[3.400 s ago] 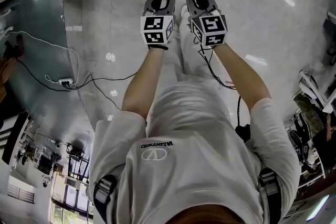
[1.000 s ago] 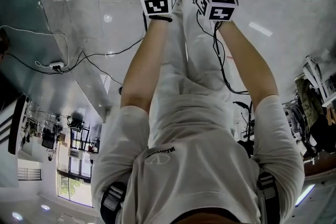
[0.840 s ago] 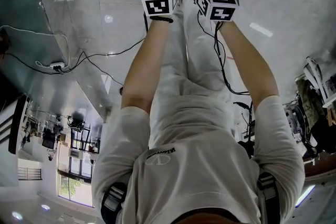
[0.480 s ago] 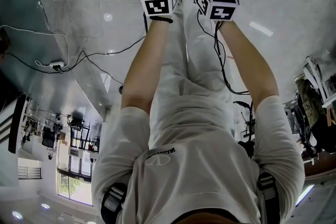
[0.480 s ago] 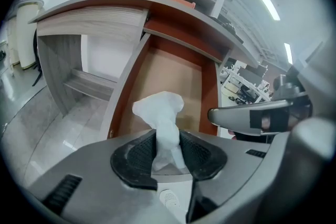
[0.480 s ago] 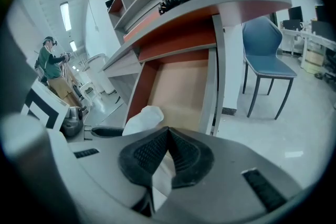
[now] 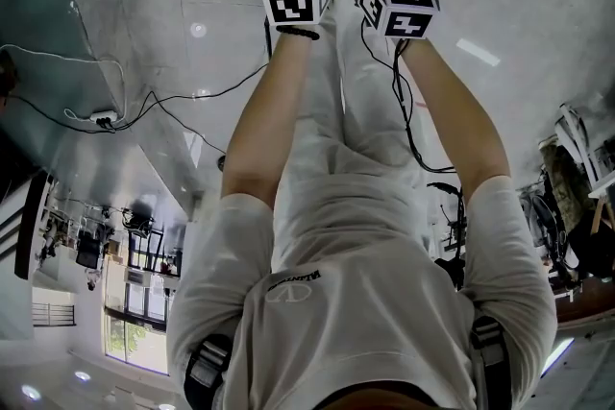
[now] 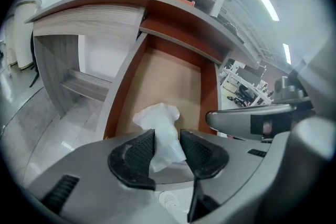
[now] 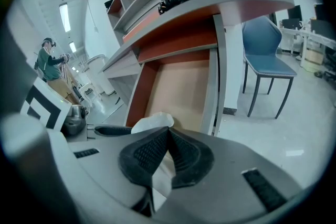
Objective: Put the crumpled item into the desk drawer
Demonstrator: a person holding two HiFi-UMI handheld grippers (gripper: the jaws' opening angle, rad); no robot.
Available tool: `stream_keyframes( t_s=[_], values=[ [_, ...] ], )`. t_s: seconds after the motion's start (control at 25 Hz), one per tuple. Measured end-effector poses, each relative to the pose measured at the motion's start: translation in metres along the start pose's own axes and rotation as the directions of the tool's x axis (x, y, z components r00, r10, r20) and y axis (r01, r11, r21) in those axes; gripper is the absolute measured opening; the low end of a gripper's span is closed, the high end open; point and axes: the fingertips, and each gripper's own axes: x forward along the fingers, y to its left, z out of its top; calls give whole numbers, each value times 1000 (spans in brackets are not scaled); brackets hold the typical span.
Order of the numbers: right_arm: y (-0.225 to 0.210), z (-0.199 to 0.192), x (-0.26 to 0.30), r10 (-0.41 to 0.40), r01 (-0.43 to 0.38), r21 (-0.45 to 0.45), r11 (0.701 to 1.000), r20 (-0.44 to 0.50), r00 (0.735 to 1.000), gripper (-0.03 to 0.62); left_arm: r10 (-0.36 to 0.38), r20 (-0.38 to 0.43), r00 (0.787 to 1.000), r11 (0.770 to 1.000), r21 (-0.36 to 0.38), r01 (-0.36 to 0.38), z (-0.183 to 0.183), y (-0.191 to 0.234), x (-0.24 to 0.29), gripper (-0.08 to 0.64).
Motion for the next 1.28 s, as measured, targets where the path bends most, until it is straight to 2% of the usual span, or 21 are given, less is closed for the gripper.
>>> stream_keyframes(
  t_s=[0.28, 0.88, 1.16, 1.28],
  values=[
    [3, -1, -4, 2, -2, -2, 1000, -1, 1000, 0, -18, -4, 1000, 1000, -14, 18, 0, -6, -1, 187],
    [6, 6, -17, -18, 17, 25, 1000, 22, 1000, 0, -20, 24, 1000, 1000, 4, 20, 9, -9, -16, 187],
    [17, 20, -41, -29, 28, 26, 999, 39, 999, 0, -17, 75, 997, 998, 61, 13, 35, -18, -48, 94],
    [22, 31, -57, -29, 28, 23, 999, 55, 998, 0, -15, 106, 994, 998, 63, 8, 50, -24, -64, 55]
  ],
)
